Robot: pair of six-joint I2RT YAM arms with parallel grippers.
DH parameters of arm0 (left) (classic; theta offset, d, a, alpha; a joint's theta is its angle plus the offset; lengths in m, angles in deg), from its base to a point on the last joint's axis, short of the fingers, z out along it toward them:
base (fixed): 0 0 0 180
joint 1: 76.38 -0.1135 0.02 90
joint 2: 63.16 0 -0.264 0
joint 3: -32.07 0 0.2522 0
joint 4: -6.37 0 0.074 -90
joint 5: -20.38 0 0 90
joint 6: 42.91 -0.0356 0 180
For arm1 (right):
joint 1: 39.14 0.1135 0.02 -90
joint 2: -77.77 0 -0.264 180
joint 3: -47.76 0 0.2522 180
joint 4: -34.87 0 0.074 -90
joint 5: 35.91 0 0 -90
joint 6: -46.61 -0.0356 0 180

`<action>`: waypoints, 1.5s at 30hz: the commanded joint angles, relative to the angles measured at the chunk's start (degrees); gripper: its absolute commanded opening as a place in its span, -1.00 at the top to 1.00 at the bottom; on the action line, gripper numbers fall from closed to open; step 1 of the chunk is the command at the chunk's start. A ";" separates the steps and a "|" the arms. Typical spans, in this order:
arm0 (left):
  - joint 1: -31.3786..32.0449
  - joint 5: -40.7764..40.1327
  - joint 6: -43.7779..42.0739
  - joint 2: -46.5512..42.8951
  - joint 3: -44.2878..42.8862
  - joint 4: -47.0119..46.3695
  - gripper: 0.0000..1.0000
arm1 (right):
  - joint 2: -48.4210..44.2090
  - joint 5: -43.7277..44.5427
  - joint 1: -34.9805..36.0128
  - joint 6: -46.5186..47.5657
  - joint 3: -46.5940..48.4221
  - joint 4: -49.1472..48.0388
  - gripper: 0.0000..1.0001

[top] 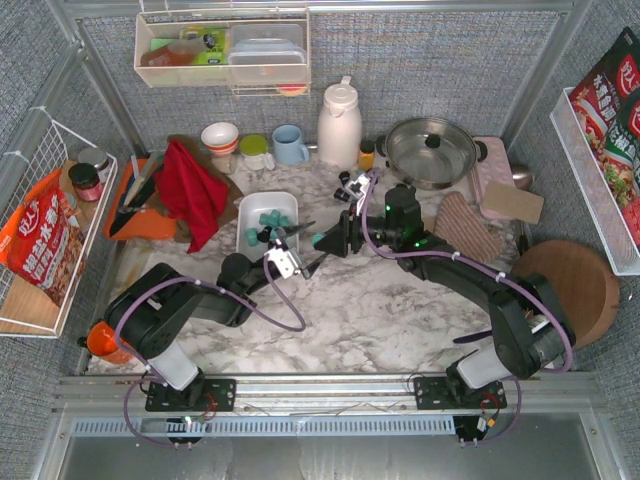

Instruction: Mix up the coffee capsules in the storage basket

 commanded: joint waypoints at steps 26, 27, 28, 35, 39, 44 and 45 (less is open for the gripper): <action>0.88 -2.55 -2.84 0.80 1.41 -3.55 0.25 | -1.51 1.71 1.10 4.91 2.30 6.98 -0.19; 0.88 -3.20 -2.78 0.80 1.58 -3.54 0.26 | -1.80 2.09 1.14 5.09 2.40 7.39 -0.21; 0.88 -3.80 -2.73 0.80 1.76 -3.58 0.26 | -2.13 2.38 1.10 5.27 2.47 7.82 -0.23; 0.67 -8.95 -2.52 1.03 2.19 -3.64 0.26 | -4.81 3.59 1.09 6.17 2.75 9.57 -0.33; -1.54 -18.23 0.00 0.36 1.38 0.16 0.25 | -5.62 11.94 1.16 8.21 3.77 15.04 -0.35; -7.36 -26.65 7.13 -2.69 -5.35 21.09 0.24 | -2.60 29.76 1.10 8.50 6.58 22.38 -0.35; -8.59 -27.51 8.94 -2.44 -7.25 25.45 0.22 | -1.62 32.88 1.09 8.26 7.62 23.13 -0.35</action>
